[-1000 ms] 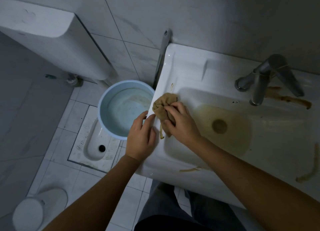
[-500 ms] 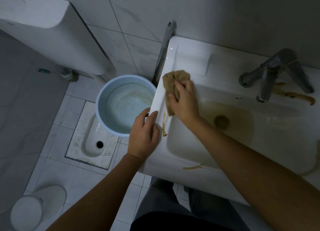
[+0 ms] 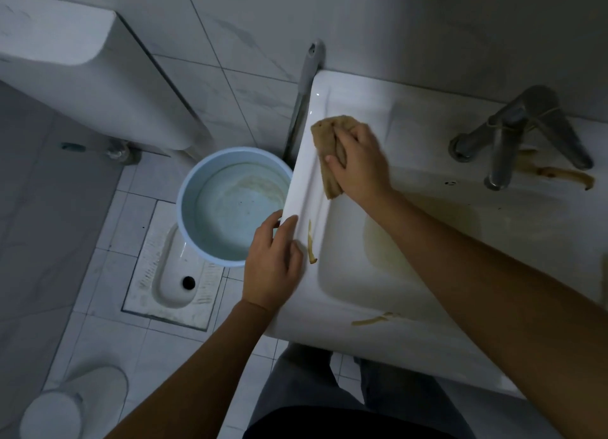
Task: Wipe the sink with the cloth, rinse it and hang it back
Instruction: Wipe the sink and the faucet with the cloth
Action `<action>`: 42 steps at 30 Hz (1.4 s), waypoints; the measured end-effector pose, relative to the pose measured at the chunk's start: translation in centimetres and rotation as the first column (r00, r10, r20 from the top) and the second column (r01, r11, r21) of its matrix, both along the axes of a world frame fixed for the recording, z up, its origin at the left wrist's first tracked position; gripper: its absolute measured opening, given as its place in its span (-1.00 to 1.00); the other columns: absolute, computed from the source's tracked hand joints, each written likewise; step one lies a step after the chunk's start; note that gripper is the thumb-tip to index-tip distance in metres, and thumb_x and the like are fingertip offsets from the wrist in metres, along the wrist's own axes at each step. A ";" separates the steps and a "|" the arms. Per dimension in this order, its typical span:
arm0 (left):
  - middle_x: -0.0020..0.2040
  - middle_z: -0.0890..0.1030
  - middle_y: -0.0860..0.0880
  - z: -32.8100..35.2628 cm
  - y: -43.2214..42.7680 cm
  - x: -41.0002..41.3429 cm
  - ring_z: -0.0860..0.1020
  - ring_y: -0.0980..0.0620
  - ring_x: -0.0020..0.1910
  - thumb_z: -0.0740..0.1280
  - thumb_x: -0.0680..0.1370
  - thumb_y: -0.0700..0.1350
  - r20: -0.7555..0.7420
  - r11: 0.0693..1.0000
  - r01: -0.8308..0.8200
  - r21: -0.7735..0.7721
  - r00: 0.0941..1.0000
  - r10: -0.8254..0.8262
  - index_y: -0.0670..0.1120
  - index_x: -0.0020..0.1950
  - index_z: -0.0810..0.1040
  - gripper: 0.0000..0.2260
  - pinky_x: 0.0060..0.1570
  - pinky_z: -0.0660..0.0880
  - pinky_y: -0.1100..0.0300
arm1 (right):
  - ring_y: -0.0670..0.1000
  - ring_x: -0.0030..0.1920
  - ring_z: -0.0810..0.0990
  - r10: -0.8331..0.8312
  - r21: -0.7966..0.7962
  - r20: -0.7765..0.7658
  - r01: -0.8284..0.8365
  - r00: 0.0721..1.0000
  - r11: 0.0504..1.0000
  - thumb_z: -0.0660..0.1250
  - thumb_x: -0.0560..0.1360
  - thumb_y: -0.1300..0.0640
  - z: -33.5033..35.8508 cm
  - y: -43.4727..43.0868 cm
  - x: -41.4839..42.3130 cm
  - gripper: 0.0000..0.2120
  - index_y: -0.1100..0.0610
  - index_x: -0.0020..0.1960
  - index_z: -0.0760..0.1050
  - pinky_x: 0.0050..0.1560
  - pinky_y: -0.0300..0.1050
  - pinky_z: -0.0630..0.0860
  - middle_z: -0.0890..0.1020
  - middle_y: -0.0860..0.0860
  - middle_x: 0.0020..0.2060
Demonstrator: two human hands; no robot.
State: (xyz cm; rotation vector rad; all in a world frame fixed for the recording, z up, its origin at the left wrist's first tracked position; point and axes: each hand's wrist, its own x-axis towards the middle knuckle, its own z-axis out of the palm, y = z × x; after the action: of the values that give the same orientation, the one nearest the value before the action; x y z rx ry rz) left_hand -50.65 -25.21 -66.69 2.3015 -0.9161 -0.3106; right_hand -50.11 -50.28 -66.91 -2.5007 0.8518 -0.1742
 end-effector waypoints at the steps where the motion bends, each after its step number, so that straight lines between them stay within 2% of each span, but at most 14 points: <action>1: 0.40 0.47 -0.20 0.0 0.0 0.0 0.46 -0.09 0.33 0.30 0.61 -0.15 -0.004 1.000 -0.003 -0.007 1.000 0.003 -0.18 0.39 0.50 -0.65 0.30 0.42 0.11 | 0.17 0.37 0.38 -0.018 0.013 0.006 0.018 1.000 1.000 0.32 0.55 -0.03 -0.1 0.7 -0.2 -0.47 0.06 0.48 0.36 0.31 0.09 0.46 0.39 0.09 0.38; 4: 0.40 0.47 -0.20 0.3 0.0 -0.1 0.46 -0.09 0.34 0.30 0.61 -0.16 -0.013 1.000 -0.004 -0.009 1.000 0.003 -0.18 0.40 0.50 -0.64 0.31 0.41 0.13 | 0.11 0.35 0.41 -0.015 0.119 0.048 0.009 0.999 0.993 0.32 0.56 -0.01 -0.1 4.2 -2.1 -0.48 0.05 0.49 0.34 0.31 0.03 0.49 0.36 0.04 0.38; 8: 0.40 0.48 -0.20 0.4 -0.1 0.0 0.46 -0.11 0.36 0.26 0.61 -0.13 -0.018 1.000 0.004 -0.027 1.000 -0.005 -0.19 0.41 0.50 -0.62 0.34 0.42 0.08 | 0.08 0.24 0.50 0.001 0.245 0.077 -0.019 0.997 0.969 0.34 0.54 0.00 -0.2 8.9 -6.4 -0.47 0.01 0.48 0.33 0.19 0.06 0.56 0.37 -0.03 0.33; 11: 0.40 0.47 -0.18 0.5 -0.1 0.0 0.45 -0.08 0.36 0.24 0.60 -0.10 -0.028 0.999 0.003 -0.038 1.000 -0.004 -0.17 0.42 0.49 -0.60 0.34 0.37 0.14 | 0.06 0.23 0.51 0.054 0.262 0.074 -0.072 0.996 0.962 0.34 0.54 -0.02 -0.1 9.7 -7.7 -0.49 -0.02 0.46 0.35 0.15 0.03 0.58 0.35 -0.06 0.33; 14: 0.38 0.48 -0.19 0.2 0.0 0.1 0.46 -0.10 0.34 0.26 0.60 -0.13 -0.018 0.999 0.010 -0.032 1.000 -0.010 -0.19 0.41 0.49 -0.62 0.34 0.40 0.10 | 0.08 0.23 0.50 0.082 0.217 0.058 -0.093 0.995 0.972 0.34 0.54 -0.02 -0.1 7.7 -6.2 -0.49 0.00 0.46 0.34 0.14 0.09 0.57 0.36 -0.01 0.33; 20: 0.42 0.46 -0.21 -0.3 0.4 0.0 0.45 -0.13 0.36 0.29 0.62 -0.14 0.011 1.000 0.022 -0.017 1.000 -0.021 -0.18 0.42 0.49 -0.63 0.33 0.44 0.04 | 0.14 0.32 0.43 -0.031 0.221 0.061 0.017 0.998 0.975 0.32 0.56 0.04 -0.3 6.2 -3.5 -0.46 0.05 0.51 0.32 0.29 0.09 0.49 0.36 0.07 0.35; 26: 0.44 0.45 -0.23 0.6 3.7 -1.5 0.45 -0.15 0.38 0.28 0.61 -0.10 0.130 0.992 0.123 -0.021 0.984 -0.119 -0.21 0.39 0.52 -0.62 0.39 0.41 0.02 | 0.06 0.28 0.49 0.076 0.340 0.068 -0.094 0.995 0.935 0.40 0.51 0.04 0.5 10.8 -8.7 -0.41 0.02 0.50 0.33 0.27 0.03 0.51 0.34 -0.02 0.38; 30: 0.50 0.42 -0.21 0.1 7.0 -4.7 0.35 -0.19 0.51 0.34 0.58 -0.02 0.164 0.974 0.217 0.067 0.960 -0.226 -0.18 0.42 0.51 -0.56 0.49 0.31 -0.12 | 0.03 0.34 0.46 0.182 0.407 0.055 -0.189 0.982 0.894 0.39 0.51 0.05 0.4 13.5 -13.0 -0.41 -0.07 0.50 0.30 0.31 0.04 0.49 0.29 -0.10 0.43; 32: 0.53 0.39 -0.22 -0.5 7.1 -5.6 0.27 -0.20 0.57 0.36 0.58 0.01 0.179 0.971 0.224 0.079 0.955 -0.235 -0.18 0.41 0.52 -0.55 0.54 0.24 -0.12 | 0.02 0.37 0.43 0.215 0.422 0.030 -0.207 0.976 0.883 0.37 0.52 0.04 0.2 13.7 -14.4 -0.42 -0.10 0.50 0.29 0.34 0.03 0.47 0.30 -0.11 0.46; 36: 0.52 0.39 -0.25 -1.2 6.7 -5.8 0.25 -0.24 0.58 0.38 0.57 0.01 0.206 0.975 0.199 0.098 0.955 -0.215 -0.18 0.33 0.58 -0.60 0.50 0.27 -0.19 | 0.04 0.31 0.47 0.274 0.418 -0.027 -0.238 0.961 0.877 0.34 0.54 0.05 0.5 12.3 -15.0 -0.48 -0.10 0.47 0.34 0.31 0.06 0.49 0.39 -0.07 0.40; 39: 0.53 0.37 -0.26 -1.1 7.1 -5.8 0.22 -0.24 0.59 0.35 0.58 0.01 0.231 0.970 0.216 0.108 0.944 -0.236 -0.20 0.31 0.58 -0.62 0.52 0.26 -0.17 | 0.07 0.20 0.54 0.229 0.371 0.013 -0.217 0.973 0.903 0.32 0.53 0.08 0.8 11.5 -13.8 -0.54 -0.06 0.42 0.41 0.22 0.04 0.52 0.45 -0.05 0.29; 42: 0.54 0.36 -0.25 -1.4 7.1 -6.0 0.20 -0.23 0.60 0.32 0.59 0.00 0.262 0.974 0.199 0.112 0.939 -0.222 -0.20 0.31 0.58 -0.63 0.54 0.25 -0.12 | 0.09 0.18 0.55 0.094 0.394 0.064 -0.112 0.994 0.912 0.32 0.53 0.08 0.4 12.1 -12.0 -0.52 -0.03 0.43 0.38 0.20 -0.04 0.50 0.42 -0.02 0.31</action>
State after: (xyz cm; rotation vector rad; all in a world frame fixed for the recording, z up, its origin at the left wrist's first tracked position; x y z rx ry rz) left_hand -56.65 -18.07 -68.10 2.3644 -1.3157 -0.1226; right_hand -62.15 -38.21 -66.50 -2.1425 0.6582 -0.0154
